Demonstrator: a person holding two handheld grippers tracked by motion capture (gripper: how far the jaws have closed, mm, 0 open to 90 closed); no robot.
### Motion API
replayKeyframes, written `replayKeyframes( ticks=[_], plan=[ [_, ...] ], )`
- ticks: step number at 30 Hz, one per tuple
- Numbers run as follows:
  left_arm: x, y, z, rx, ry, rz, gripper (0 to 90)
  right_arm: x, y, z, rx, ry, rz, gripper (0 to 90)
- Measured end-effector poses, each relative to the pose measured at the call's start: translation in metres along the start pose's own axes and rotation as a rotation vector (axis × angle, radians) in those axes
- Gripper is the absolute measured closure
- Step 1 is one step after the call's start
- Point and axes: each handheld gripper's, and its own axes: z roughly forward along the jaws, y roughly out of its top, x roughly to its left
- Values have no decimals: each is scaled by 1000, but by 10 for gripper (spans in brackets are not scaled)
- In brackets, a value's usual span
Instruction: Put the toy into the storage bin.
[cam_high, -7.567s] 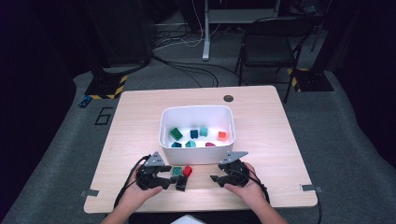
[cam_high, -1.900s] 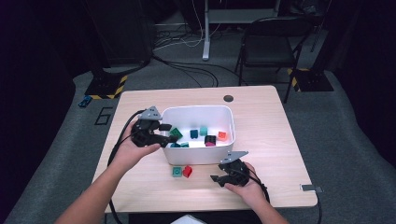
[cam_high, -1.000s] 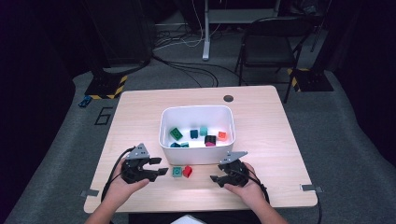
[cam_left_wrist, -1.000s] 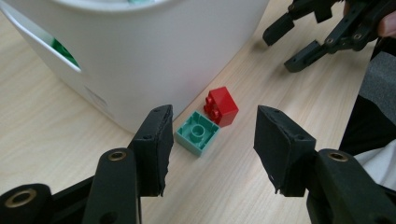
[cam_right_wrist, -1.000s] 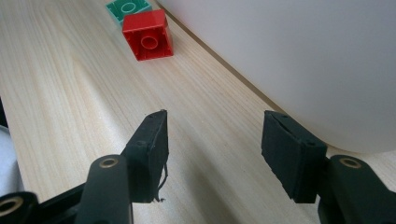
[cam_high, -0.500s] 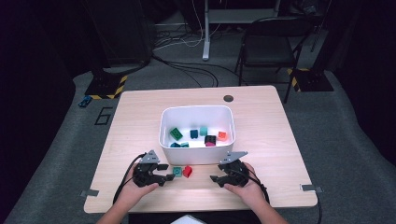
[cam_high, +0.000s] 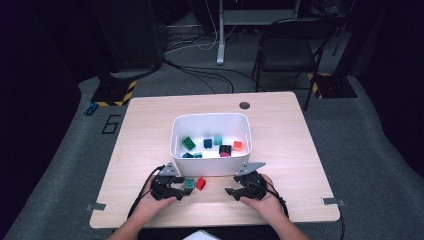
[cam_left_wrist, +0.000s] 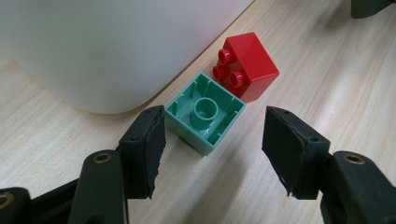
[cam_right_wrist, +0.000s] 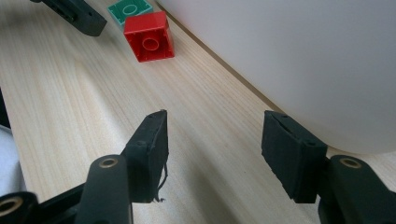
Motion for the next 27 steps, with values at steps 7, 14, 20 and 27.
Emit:
replayKeyframes(
  ticks=[7, 14, 20, 27],
  plan=[
    [-4, 1, 4, -4, -31, 30, 384, 1, 0, 1, 2, 0, 3, 408],
    [-10, 2, 12, 3, -32, 35, 372, 0, 0, 1, 6, 0, 2, 408],
    [-17, 5, 18, 12, -29, 69, 396, 0, 0, 1, 5, 0, 1, 408],
    [-22, 3, 19, 17, -16, 92, 490, 0, 0, 1, 3, 1, 7, 408]
  ],
)
